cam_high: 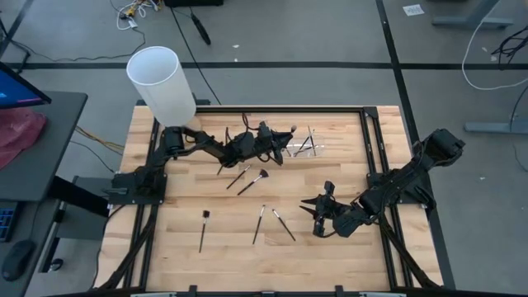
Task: Put items in baskets/containers
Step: Put the black powder brush into the transparent organizer
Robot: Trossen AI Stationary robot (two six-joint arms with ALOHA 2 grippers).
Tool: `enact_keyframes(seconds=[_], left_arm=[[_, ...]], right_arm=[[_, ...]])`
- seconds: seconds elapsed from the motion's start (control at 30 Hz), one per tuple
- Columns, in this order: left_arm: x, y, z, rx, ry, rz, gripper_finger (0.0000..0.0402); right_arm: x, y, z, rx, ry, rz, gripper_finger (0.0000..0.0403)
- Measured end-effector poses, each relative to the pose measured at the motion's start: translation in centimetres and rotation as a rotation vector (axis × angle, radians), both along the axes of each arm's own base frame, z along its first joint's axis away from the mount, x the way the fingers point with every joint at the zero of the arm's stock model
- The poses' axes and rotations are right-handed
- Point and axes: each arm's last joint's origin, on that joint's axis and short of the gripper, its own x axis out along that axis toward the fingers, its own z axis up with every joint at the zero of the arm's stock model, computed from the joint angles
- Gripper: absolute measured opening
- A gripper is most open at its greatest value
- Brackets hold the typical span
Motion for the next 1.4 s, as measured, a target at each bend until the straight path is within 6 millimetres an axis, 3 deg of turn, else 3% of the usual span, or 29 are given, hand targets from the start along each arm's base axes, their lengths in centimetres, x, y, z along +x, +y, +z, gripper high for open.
enact_keyframes(seconds=[1.4], left_arm=[[-0.04, 0.2, -0.61, -0.021, 0.064, 0.03, 0.0072]], right_arm=[[0.0, 0.0, -0.01, 0.0, 0.001, 0.0, 0.0084]])
